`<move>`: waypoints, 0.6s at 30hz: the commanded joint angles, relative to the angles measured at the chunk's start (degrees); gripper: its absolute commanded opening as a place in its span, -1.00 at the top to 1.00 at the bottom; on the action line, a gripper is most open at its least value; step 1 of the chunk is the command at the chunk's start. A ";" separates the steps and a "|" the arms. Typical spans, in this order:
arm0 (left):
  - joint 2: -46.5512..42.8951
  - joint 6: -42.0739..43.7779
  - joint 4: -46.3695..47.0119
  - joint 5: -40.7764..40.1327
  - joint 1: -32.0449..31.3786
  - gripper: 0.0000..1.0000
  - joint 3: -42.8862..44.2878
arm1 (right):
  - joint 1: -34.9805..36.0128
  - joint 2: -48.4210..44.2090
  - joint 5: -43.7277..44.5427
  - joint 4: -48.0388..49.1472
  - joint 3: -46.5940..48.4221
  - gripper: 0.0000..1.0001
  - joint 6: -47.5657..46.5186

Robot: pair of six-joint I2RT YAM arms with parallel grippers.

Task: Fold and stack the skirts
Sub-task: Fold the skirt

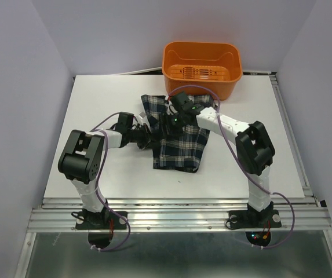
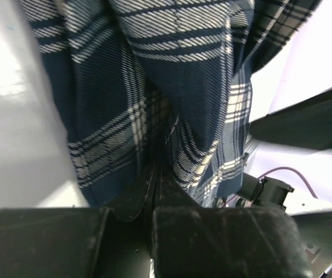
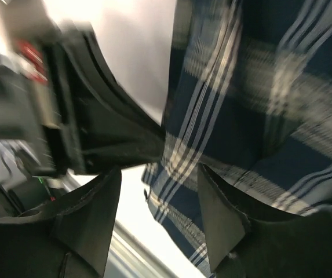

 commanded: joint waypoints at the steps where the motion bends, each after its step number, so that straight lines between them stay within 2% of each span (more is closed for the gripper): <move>1: -3.23 -1.05 2.80 1.61 -0.45 0.94 -0.37 | 2.57 0.38 -1.93 -0.79 -2.50 -0.23 0.33; 8: -3.75 -2.72 5.87 2.49 -0.63 0.94 -1.60 | 3.10 3.80 -0.09 -1.67 -1.18 -0.20 0.77; 10: -3.76 -3.08 6.58 2.93 -0.71 0.94 -2.04 | 3.10 5.04 0.70 -1.50 -0.74 -0.12 0.86; 11: -3.67 -3.25 6.66 3.01 -0.71 0.94 -2.13 | 3.10 5.56 0.53 -1.50 -0.57 -0.06 0.77; 12: -3.75 -3.25 6.93 3.19 -0.71 0.94 -2.21 | 3.10 6.00 0.53 -1.67 -0.30 0.12 0.77; 15: -3.49 -3.95 7.72 3.63 -0.80 0.95 -2.30 | 3.10 7.15 0.44 -1.41 0.22 0.42 0.16; 18: -3.23 -4.83 8.95 4.24 -0.80 0.95 -2.65 | 3.10 8.29 1.49 -1.85 1.19 0.68 -0.64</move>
